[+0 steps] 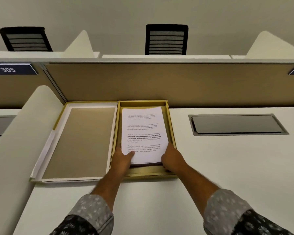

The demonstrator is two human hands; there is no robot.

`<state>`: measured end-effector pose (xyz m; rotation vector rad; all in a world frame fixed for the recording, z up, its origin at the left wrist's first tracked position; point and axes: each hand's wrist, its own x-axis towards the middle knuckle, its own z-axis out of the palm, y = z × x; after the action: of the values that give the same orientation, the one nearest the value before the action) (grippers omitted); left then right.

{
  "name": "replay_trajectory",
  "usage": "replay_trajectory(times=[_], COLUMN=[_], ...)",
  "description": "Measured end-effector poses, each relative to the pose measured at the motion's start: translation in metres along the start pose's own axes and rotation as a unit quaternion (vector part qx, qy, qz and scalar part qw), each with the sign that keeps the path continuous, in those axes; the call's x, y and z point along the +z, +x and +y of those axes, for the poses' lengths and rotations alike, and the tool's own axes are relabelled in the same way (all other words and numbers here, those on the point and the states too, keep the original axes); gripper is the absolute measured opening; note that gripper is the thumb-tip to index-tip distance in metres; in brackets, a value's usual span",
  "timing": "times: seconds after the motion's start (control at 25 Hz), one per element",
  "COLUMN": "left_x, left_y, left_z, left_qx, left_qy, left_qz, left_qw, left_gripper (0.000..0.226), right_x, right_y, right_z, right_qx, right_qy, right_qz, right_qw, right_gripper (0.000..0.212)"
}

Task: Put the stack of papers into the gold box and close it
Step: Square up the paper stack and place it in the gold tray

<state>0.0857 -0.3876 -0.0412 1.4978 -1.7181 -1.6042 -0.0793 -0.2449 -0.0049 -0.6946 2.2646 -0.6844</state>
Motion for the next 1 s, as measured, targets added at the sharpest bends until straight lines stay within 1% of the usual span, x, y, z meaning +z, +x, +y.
replay_trajectory(times=[0.08,0.2,0.44,0.56,0.64,0.72,0.88,1.0], left_x=[0.003,0.006,0.008,0.01,0.008,0.006,0.001,0.002], left_y=[-0.004,-0.01,-0.008,-0.014,-0.017,-0.018,-0.019,-0.018], left_z=[-0.002,-0.002,-0.001,-0.002,-0.001,0.001,0.003,0.005], left_qx=[0.03,0.069,0.064,0.076,0.081,0.076,0.068,0.066], left_qy=[0.025,0.052,0.062,0.064,0.066,0.074,0.087,0.093], left_qz=[0.019,0.034,0.034,0.044,0.036,0.025,0.011,0.014], left_qw=[0.999,0.996,0.995,0.994,0.994,0.994,0.994,0.993], left_gripper=[0.058,0.057,0.063,0.064,0.068,0.07,0.065,0.065], right_x=[0.004,0.003,0.0,-0.006,-0.008,-0.009,-0.007,-0.005], right_y=[-0.004,-0.003,-0.007,-0.011,-0.013,-0.016,-0.016,-0.013], right_z=[0.0,0.002,-0.005,-0.007,-0.005,-0.003,-0.003,0.001], right_qx=[-0.001,0.002,0.016,0.001,-0.018,-0.028,-0.02,-0.015], right_qy=[-0.043,-0.077,-0.121,-0.122,-0.113,-0.11,-0.127,-0.13], right_qz=[-0.001,-0.014,-0.035,-0.036,-0.026,-0.021,-0.033,-0.038], right_qw=[0.999,0.997,0.992,0.992,0.993,0.993,0.991,0.991], right_gripper=[0.049,0.051,0.07,0.061,0.055,0.056,0.057,0.056])
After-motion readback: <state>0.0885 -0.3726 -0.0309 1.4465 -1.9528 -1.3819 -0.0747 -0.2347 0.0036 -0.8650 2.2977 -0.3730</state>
